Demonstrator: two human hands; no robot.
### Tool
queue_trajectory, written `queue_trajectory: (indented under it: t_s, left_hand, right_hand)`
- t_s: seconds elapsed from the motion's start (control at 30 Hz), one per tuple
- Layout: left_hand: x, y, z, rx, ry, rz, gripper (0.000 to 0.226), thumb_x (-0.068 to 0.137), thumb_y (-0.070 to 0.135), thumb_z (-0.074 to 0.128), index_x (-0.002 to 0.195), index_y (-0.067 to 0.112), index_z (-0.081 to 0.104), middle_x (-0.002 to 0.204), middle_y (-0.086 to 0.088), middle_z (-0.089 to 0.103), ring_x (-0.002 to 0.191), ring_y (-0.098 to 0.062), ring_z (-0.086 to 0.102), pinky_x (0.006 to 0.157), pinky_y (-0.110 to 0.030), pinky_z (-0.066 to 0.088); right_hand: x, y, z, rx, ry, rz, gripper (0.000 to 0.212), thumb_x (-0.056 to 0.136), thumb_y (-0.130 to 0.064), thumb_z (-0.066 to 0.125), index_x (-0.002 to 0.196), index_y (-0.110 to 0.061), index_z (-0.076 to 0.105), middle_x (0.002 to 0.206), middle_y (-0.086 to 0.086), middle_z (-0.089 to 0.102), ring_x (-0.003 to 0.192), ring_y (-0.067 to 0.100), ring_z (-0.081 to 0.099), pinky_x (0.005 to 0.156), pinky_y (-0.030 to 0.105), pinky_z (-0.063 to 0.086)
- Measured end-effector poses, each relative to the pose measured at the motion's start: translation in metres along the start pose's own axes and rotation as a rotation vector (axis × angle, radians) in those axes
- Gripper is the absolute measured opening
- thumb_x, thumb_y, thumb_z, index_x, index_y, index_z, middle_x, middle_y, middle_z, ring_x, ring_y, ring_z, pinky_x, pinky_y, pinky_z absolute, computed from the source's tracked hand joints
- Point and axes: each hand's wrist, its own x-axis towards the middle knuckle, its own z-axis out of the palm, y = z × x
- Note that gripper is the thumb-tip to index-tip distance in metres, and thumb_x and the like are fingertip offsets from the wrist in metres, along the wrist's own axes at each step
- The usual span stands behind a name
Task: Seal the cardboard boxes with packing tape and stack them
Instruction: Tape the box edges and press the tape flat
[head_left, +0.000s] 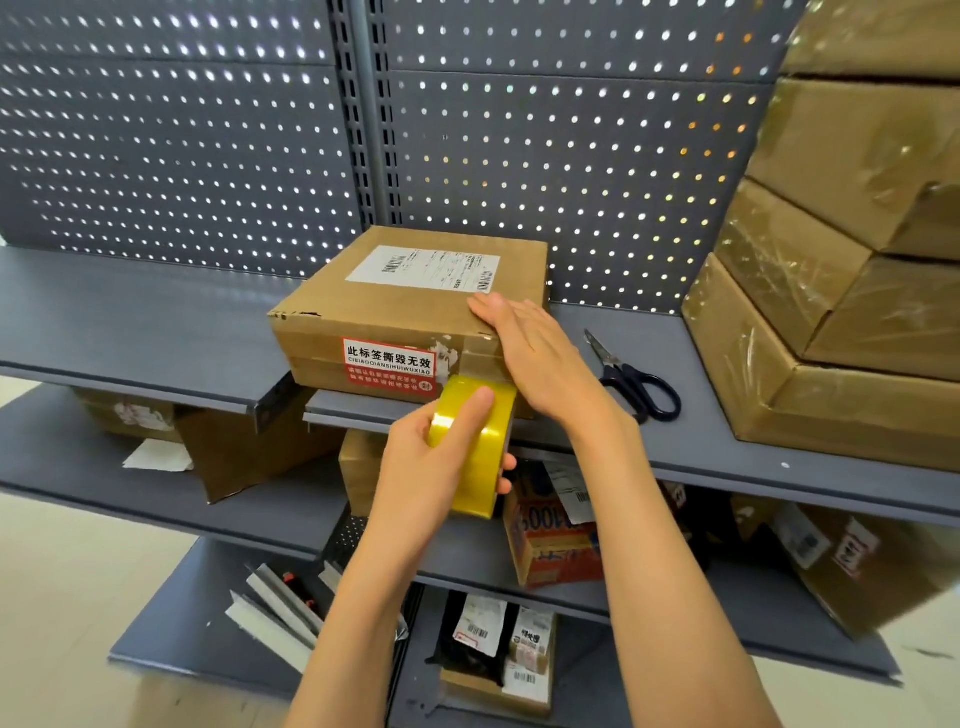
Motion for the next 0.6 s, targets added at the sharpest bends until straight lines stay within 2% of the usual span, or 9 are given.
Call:
queue_trajectory:
  t_s: [0.1,0.17,0.27,0.33,0.4,0.5,0.6]
  left_hand:
    - [0.002,0.002,-0.001,-0.015,-0.027,0.004,0.02,0.091,0.025,0.059,0.085,0.007,0.063,0.06,-0.013,0.065,0.045,-0.018,0.061,0.044,-0.026,0.052]
    - [0.002,0.002,-0.001,-0.026,-0.049,0.003,0.019,0.092,0.026,0.057,0.088,0.008,0.063,0.06,-0.011,0.065,0.044,-0.017,0.061,0.044,-0.026,0.053]
    - [0.003,0.002,0.0,-0.038,-0.07,-0.008,0.019,0.093,0.028,0.056,0.091,0.011,0.062,0.059,-0.009,0.066,0.043,-0.018,0.06,0.045,-0.026,0.051]
    - [0.004,0.002,0.0,-0.045,-0.071,-0.016,0.018,0.093,0.029,0.056,0.092,0.012,0.062,0.059,-0.008,0.067,0.042,-0.018,0.059,0.044,-0.026,0.051]
    - [0.005,0.001,-0.001,-0.05,-0.074,-0.018,0.018,0.092,0.03,0.056,0.093,0.013,0.061,0.059,-0.008,0.067,0.042,-0.019,0.058,0.044,-0.026,0.051]
    - [0.005,0.0,-0.002,-0.052,-0.082,-0.01,0.018,0.092,0.03,0.055,0.094,0.013,0.061,0.058,-0.007,0.066,0.041,-0.019,0.058,0.044,-0.026,0.051]
    - [0.005,-0.001,-0.002,-0.05,-0.09,-0.003,0.019,0.092,0.031,0.055,0.095,0.013,0.061,0.059,-0.007,0.066,0.041,-0.019,0.058,0.043,-0.025,0.051]
  right_hand:
    - [-0.001,-0.005,0.0,-0.058,0.016,-0.009,0.061,0.098,-0.044,0.012,0.14,-0.016,0.046,0.147,0.0,0.044,0.137,0.009,0.033,0.117,0.03,0.015]
    - [-0.003,-0.008,-0.003,-0.024,0.043,0.011,0.052,0.103,-0.04,0.019,0.141,-0.015,0.045,0.147,0.0,0.043,0.136,0.01,0.034,0.115,0.028,0.02]
    - [-0.012,-0.004,-0.012,0.062,0.234,0.047,0.039,0.103,-0.029,0.035,0.135,-0.015,0.052,0.142,-0.003,0.049,0.131,0.01,0.041,0.105,0.019,0.029]
    - [-0.022,0.011,-0.02,0.016,0.399,0.085,0.03,0.1,-0.022,0.045,0.125,-0.014,0.06,0.127,-0.001,0.06,0.118,0.012,0.051,0.097,0.025,0.04]
    - [-0.032,0.03,-0.027,-0.133,0.495,0.201,0.027,0.097,-0.017,0.049,0.12,-0.013,0.061,0.118,0.004,0.061,0.111,0.018,0.054,0.089,0.03,0.044]
    - [-0.045,0.051,-0.036,-0.396,0.445,0.436,0.03,0.095,-0.016,0.053,0.124,-0.007,0.057,0.123,0.012,0.054,0.116,0.028,0.048,0.091,0.035,0.04]
    - [-0.051,0.058,-0.035,-0.483,0.343,0.581,0.032,0.094,-0.018,0.057,0.119,0.001,0.054,0.126,0.018,0.048,0.118,0.033,0.044,0.092,0.036,0.038]
